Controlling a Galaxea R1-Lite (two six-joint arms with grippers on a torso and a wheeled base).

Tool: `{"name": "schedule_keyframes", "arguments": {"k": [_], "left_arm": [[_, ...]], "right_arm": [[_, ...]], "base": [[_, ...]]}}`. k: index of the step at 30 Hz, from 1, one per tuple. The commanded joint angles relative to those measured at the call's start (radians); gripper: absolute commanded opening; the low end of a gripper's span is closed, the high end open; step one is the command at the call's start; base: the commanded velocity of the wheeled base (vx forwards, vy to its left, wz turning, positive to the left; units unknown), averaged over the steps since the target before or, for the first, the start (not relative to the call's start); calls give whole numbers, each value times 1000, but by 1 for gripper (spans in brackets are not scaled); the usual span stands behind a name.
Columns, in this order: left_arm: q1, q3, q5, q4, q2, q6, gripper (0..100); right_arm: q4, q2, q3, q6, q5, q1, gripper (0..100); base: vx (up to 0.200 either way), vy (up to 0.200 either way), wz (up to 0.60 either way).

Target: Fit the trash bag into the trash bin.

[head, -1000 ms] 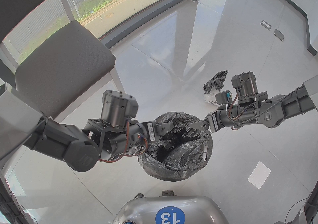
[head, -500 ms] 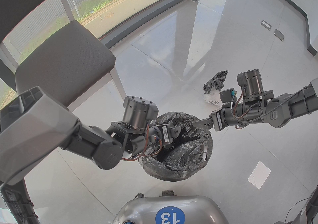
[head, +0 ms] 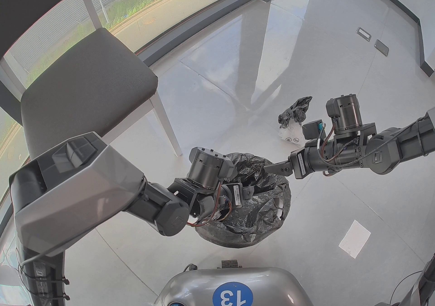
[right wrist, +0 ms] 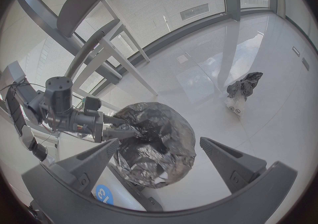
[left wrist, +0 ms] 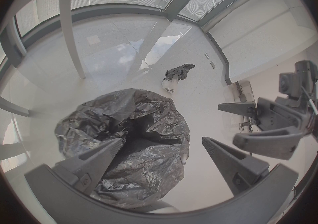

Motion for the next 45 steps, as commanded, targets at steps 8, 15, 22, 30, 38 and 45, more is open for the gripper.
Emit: {"name": "schedule_keyframes", "arguments": {"k": [8,15,22,30,38,45], "left_arm": [[134,58,8,-7,-20,1,100],[200,97,6,-11,-69,-2,100],[186,106,5,-13,-97,-9,100],[180,104,5,-16,-111,-11,100],[111,94,8,-30,-149,-81,100],[-64,68,0,-31,-94,-118,100]], "right_arm": [[-2,-7,16,0,-10,0,100],[-2,-9,24,0,-10,0,100],[-2,-9,28,-2,-10,3,100],[-2,-9,28,-3,-10,3,100],[-2,-7,28,-6,-10,6,100],[-2,-6,30,-8,-12,8,100]], "base": [[0,0,0],[0,0,0],[0,0,0],[0,0,0],[0,0,0],[0,0,0]]}}
